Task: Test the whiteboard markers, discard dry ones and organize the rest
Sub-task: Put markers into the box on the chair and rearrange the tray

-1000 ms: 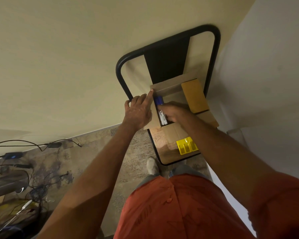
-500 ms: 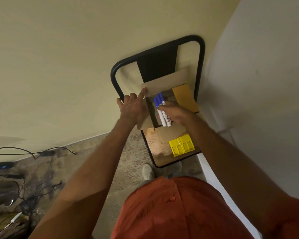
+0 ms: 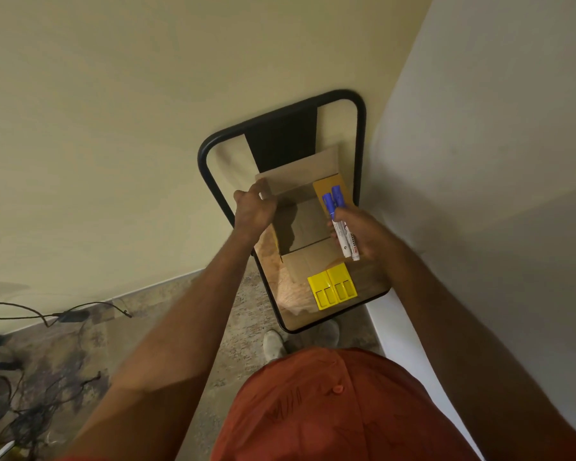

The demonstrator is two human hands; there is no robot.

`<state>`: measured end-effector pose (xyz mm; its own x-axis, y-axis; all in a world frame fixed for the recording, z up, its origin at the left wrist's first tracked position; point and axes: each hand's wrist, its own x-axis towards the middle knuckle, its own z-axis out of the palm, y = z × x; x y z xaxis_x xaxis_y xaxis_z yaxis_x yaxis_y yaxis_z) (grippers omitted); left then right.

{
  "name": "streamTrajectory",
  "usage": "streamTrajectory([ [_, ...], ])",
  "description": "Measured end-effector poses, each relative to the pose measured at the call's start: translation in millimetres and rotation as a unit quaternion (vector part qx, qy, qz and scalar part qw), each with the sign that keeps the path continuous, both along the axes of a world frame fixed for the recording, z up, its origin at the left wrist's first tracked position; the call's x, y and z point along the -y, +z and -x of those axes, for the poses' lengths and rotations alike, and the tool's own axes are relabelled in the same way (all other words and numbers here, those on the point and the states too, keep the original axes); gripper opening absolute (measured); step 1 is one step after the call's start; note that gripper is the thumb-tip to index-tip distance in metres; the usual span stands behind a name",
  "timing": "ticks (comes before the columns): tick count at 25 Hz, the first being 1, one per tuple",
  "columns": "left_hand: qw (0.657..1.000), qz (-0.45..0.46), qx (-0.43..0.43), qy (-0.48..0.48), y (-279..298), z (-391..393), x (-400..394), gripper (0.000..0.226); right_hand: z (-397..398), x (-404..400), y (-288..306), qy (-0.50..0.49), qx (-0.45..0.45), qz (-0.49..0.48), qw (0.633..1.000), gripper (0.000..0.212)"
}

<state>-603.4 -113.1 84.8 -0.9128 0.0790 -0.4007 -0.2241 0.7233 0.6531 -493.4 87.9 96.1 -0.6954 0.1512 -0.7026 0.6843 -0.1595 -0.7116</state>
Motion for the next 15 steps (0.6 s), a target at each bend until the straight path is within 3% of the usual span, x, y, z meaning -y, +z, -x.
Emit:
streamTrajectory([
  [2, 0.997, -0.069, 0.005, 0.033, -6, -2, -3, 0.048, -8, -9, 5, 0.021, -0.024, -0.049, 0.998, 0.015],
  [7, 0.989, -0.117, 0.045, 0.072, -9, -11, -9, 0.058, -34, -23, -12, 0.031, -0.083, -0.184, 0.979, 0.043],
  [11, 0.984, -0.131, 0.062, 0.108, -13, -17, -6, 0.064, -53, -33, -21, 0.009, -0.063, -0.343, 0.937, 0.041],
  [15, 0.974, -0.171, 0.077, 0.125, -18, -17, -1, 0.064, -66, -45, -31, 0.032, -0.026, -0.367, 0.929, 0.029],
])
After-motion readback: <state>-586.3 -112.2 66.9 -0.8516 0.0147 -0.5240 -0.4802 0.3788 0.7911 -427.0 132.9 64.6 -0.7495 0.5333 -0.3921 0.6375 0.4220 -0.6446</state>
